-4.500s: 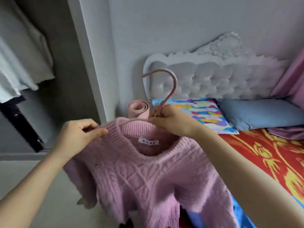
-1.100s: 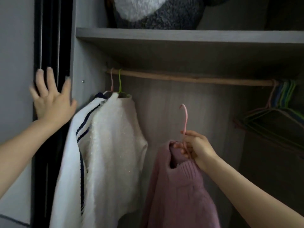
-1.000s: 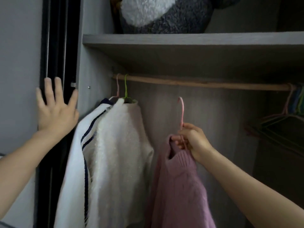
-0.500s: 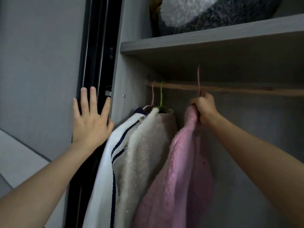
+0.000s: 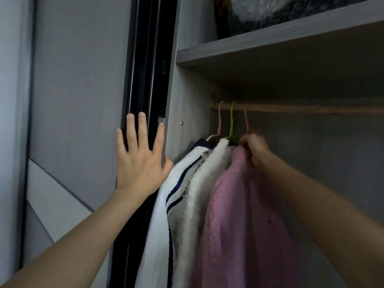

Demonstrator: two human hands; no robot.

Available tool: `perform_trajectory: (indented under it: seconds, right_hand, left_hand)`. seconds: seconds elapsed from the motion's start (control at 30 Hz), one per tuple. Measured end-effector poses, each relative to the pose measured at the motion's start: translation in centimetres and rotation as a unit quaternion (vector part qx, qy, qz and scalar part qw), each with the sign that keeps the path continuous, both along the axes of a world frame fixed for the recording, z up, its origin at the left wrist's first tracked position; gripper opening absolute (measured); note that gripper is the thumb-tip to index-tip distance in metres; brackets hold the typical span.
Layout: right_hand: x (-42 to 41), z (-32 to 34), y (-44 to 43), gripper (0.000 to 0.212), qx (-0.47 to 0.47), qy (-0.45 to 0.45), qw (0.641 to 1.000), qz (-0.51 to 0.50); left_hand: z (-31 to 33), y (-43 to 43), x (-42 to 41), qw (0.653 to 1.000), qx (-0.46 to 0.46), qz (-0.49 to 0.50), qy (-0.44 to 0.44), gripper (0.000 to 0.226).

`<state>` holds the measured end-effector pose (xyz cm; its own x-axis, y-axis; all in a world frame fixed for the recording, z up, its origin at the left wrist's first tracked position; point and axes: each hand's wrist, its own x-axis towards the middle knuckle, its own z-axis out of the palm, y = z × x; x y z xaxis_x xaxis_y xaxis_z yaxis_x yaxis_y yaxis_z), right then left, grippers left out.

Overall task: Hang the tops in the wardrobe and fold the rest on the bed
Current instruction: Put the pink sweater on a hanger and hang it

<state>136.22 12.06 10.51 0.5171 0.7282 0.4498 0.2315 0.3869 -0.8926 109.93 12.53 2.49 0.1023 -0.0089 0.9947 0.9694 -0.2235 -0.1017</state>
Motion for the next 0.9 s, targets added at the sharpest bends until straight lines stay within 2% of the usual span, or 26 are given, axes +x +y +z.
perform_trajectory:
  seconds: [0.17, 0.27, 0.43, 0.53, 0.57, 0.7, 0.9]
  right_hand:
    - [-1.4, -0.1, 2.4, 0.033, 0.002, -0.043, 0.999, 0.016]
    - [-1.0, -0.5, 2.6, 0.044, -0.011, -0.118, 0.993, -0.009]
    - [-0.2, -1.3, -0.1, 0.043, -0.092, -0.239, 0.966, -0.037]
    - [1.0, -2.9, -2.1, 0.074, -0.14, -0.324, 0.93, -0.105]
    - [1.8, -3.6, -2.6, 0.076, -0.155, -0.351, 0.917, -0.112]
    - [3.1, -4.7, -8.3, 0.054, -0.205, -0.422, 0.87, -0.153]
    - [6.4, -3.9, -19.8, 0.051, -0.242, -0.444, 0.819, -0.271]
  left_hand:
    - [0.0, 0.1, 0.0, 1.0, -0.003, 0.003, 0.0, 0.064]
    - [0.0, 0.1, 0.0, 1.0, -0.001, 0.01, 0.005, 0.063]
    - [-0.1, 0.1, 0.0, 1.0, -0.021, 0.02, 0.002, 0.064]
    - [-0.1, 0.1, 0.0, 0.999, -0.042, 0.018, 0.003, 0.067]
    - [-0.1, 0.0, 0.0, 0.999, -0.049, 0.015, 0.006, 0.068]
    - [0.0, -0.6, 0.0, 0.996, -0.084, -0.031, 0.005, 0.068]
    - [-1.8, -1.7, 0.8, 0.991, -0.058, -0.108, 0.055, 0.062]
